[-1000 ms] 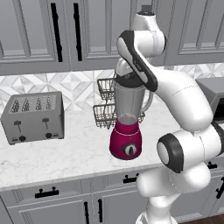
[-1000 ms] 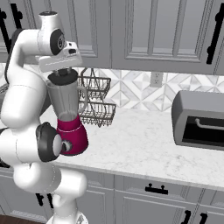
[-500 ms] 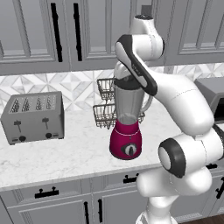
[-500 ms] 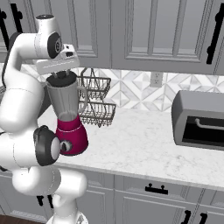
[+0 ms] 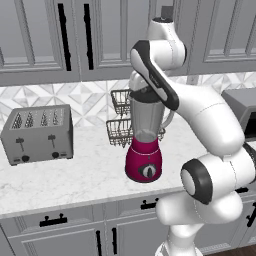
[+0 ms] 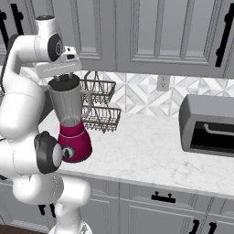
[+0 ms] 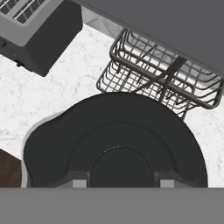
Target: Close the lid blender by securely placing the lid on top.
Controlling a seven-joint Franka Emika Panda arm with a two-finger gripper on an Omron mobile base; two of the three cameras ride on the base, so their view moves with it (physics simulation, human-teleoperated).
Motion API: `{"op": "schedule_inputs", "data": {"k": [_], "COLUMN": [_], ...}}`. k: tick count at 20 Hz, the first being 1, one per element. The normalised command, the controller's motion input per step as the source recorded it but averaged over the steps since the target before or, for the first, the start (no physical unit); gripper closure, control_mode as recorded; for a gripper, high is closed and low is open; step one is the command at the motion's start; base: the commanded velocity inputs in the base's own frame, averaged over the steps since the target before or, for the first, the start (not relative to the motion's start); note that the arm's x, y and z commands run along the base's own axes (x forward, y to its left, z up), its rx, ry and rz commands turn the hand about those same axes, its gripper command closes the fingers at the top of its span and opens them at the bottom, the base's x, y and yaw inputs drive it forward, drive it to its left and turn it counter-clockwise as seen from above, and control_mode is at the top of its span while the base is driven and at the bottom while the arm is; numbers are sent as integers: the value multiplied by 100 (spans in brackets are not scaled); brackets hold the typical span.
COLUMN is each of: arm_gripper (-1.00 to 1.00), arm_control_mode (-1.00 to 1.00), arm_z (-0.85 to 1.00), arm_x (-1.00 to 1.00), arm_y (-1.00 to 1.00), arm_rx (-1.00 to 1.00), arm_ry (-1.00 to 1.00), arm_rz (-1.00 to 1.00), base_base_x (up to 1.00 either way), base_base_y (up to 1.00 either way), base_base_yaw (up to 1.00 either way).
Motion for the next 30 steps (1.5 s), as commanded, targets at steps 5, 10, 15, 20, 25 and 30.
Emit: {"op": "schedule_inputs", "data": {"k": [5,10,15,20,25,30], "arm_gripper": [100,100,100,100,100,100], "arm_control_mode": [-100,-100,-100,-100,-100,-100], "arm_z": [-30,-3,3,0,-1,-7], "arm_x": [-4,0,5,0,-12,-17], "arm_y": [0,4,2,0,0,0], "arm_rx": [2,5,0,0,0,1], "arm_ry": [0,3,13,7,1,0], "arm_rz": [0,0,0,0,0,0], "base_base_x": [0,0,0,0,0,0], "base_base_y": [0,0,0,0,0,0], "base_base_yaw": [0,0,0,0,0,0]}}
